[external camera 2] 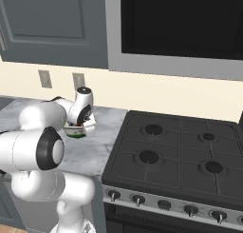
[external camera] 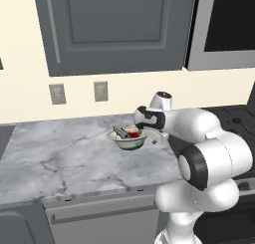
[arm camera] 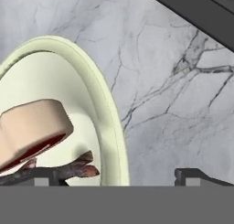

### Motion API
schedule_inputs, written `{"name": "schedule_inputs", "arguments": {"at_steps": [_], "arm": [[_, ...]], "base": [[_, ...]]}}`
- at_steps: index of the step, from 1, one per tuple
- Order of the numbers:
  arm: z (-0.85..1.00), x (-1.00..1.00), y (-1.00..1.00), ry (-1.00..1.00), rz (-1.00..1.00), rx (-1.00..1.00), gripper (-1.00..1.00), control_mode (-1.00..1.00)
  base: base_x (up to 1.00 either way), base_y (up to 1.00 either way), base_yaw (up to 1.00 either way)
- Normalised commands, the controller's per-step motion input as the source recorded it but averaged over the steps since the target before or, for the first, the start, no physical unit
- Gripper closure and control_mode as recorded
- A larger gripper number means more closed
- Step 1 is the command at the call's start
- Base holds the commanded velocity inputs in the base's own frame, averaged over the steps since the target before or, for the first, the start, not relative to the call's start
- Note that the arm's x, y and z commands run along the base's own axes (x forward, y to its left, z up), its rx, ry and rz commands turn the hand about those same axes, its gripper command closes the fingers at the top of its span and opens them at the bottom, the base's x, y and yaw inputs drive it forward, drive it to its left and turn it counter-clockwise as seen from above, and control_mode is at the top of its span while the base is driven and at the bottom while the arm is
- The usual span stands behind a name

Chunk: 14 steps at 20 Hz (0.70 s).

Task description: Place the bowl with the broccoli and potato on the second highest shelf of the fridge. Place the bowl with the steak and fish on the top shelf of the fridge.

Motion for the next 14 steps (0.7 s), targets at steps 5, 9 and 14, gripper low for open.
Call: {"name": "schedule_inputs", "arguments": {"at_steps": [5, 9, 14], "arm": [[-0.22, 0.13, 0.03, 0.0, 0.0, 0.0, -1.0, -1.0], [-0.11, 0.13, 0.05, 0.0, 0.0, 0.0, -1.0, -1.0], [-0.16, -0.01, 0.09, 0.0, 0.01, 0.0, -1.0, -1.0]], "base": [[0.0, 0.0, 0.0], [0.0, 0.0, 0.0], [0.0, 0.0, 0.0]]}}
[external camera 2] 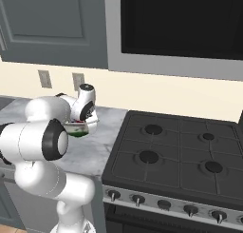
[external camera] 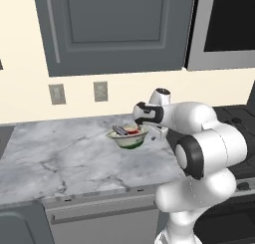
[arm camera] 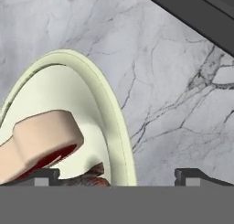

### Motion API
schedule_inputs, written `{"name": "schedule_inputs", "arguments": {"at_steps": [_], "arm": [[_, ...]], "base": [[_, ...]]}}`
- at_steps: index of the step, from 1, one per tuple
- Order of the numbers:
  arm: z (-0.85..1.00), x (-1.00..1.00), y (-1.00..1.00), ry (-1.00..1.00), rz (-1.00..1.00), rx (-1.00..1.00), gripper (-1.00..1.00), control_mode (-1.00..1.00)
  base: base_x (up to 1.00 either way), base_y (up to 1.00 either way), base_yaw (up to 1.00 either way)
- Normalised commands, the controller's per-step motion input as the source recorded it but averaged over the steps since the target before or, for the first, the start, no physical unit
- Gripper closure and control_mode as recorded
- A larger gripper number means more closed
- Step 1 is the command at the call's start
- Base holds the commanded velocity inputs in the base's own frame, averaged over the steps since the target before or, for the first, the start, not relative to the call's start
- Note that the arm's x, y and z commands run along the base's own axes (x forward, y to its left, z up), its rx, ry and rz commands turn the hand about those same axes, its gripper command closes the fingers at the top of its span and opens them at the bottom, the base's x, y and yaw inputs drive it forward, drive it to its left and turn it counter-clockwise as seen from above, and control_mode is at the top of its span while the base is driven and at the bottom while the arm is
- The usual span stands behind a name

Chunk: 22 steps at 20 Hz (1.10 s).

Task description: Place the bowl with the broccoli and potato on the second highest shelf of the fridge. Place the bowl with the steak and fish on the top shelf of the fridge.

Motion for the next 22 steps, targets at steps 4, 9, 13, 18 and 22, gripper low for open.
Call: {"name": "schedule_inputs", "arguments": {"at_steps": [4, 9, 13, 18, 22], "arm": [[-0.27, -0.19, 0.2, 0.0, 0.04, 0.0, 1.0, -1.0], [-0.18, 0.0, 0.27, 0.0, 0.0, -0.01, 1.0, -1.0], [-0.01, 0.0, 0.12, 0.0, 0.0, 0.0, 1.0, -1.0], [0.0, -0.12, 0.0, 0.0, 0.0, 0.0, 1.0, -1.0], [0.0, -0.41, 0.0, -0.04, 0.0, 0.0, 1.0, -1.0]], "base": [[0.0, 0.0, 0.0], [0.0, 0.0, 0.0], [0.0, 0.0, 0.0], [0.0, 0.0, 0.0], [0.0, 0.0, 0.0]]}}
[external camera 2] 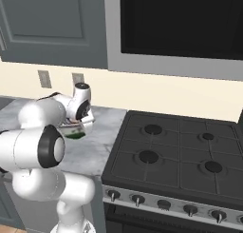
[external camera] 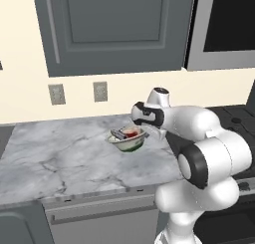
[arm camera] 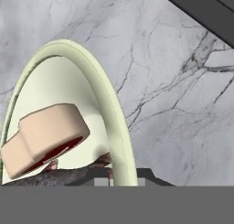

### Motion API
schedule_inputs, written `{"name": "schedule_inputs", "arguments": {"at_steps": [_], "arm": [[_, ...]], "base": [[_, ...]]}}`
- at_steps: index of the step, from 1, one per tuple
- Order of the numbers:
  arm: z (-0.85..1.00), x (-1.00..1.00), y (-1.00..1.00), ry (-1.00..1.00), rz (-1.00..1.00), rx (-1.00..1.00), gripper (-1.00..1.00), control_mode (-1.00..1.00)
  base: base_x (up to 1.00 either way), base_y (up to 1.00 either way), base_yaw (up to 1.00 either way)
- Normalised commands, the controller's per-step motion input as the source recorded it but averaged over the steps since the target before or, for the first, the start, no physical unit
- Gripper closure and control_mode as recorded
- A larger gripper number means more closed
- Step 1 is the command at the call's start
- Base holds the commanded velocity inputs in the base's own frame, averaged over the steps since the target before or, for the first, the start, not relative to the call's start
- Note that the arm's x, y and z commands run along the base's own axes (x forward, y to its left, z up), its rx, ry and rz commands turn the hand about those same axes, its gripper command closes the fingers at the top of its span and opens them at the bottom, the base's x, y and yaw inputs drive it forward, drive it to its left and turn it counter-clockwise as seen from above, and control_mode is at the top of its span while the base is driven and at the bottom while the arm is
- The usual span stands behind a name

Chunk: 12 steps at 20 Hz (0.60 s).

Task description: Place the bowl with the broccoli and potato on the second highest shelf of the fridge. Place the bowl with the steak and fish on the top shelf of the fridge.

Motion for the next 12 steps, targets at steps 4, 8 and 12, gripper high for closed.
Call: {"name": "schedule_inputs", "arguments": {"at_steps": [4, 8, 12], "arm": [[0.15, -0.68, 0.0, -0.17, 0.0, 0.0, 1.0, -1.0], [0.46, -0.86, 0.0, -0.31, 0.0, 0.0, 1.0, -1.0], [0.68, -0.88, -0.03, -0.37, 0.0, 0.0, 1.0, -1.0]], "base": [[0.0, 0.0, 0.0], [0.0, 0.0, 0.0], [0.0, 0.0, 0.0]]}}
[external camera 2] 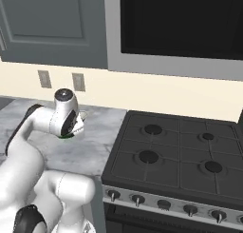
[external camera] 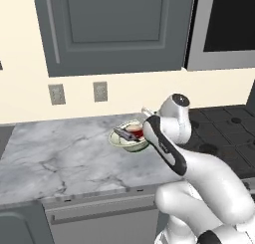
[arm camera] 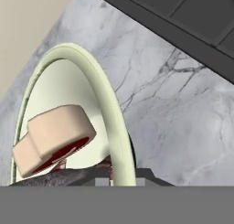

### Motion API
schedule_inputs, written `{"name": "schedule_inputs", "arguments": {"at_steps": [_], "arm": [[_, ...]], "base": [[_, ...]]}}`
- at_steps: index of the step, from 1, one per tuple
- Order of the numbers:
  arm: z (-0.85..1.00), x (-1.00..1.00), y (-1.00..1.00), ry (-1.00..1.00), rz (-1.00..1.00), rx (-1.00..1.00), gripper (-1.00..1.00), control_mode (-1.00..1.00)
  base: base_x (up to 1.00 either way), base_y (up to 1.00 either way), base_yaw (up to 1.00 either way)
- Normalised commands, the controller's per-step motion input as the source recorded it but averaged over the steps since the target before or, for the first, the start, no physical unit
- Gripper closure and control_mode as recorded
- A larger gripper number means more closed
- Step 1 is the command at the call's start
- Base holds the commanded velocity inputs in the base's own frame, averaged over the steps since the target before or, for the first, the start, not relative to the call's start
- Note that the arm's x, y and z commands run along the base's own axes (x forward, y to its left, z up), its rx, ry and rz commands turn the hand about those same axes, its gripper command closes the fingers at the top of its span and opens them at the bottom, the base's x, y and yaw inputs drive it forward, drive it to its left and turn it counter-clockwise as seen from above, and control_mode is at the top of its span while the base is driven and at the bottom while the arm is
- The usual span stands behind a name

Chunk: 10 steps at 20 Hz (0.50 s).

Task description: Place the bowl with the broccoli and potato on the second highest shelf of the fridge. Place the bowl with the steak and fish on the top shelf of the fridge.

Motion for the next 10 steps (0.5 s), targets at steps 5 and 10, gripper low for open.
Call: {"name": "schedule_inputs", "arguments": {"at_steps": [5, 10], "arm": [[0.73, -0.84, -0.08, -0.31, -0.05, 0.07, 1.0, -1.0], [0.72, -0.59, -0.07, -0.16, -0.1, 0.11, 1.0, -1.0]], "base": [[0.0, 0.0, 0.0], [0.0, 0.0, 0.0]]}}
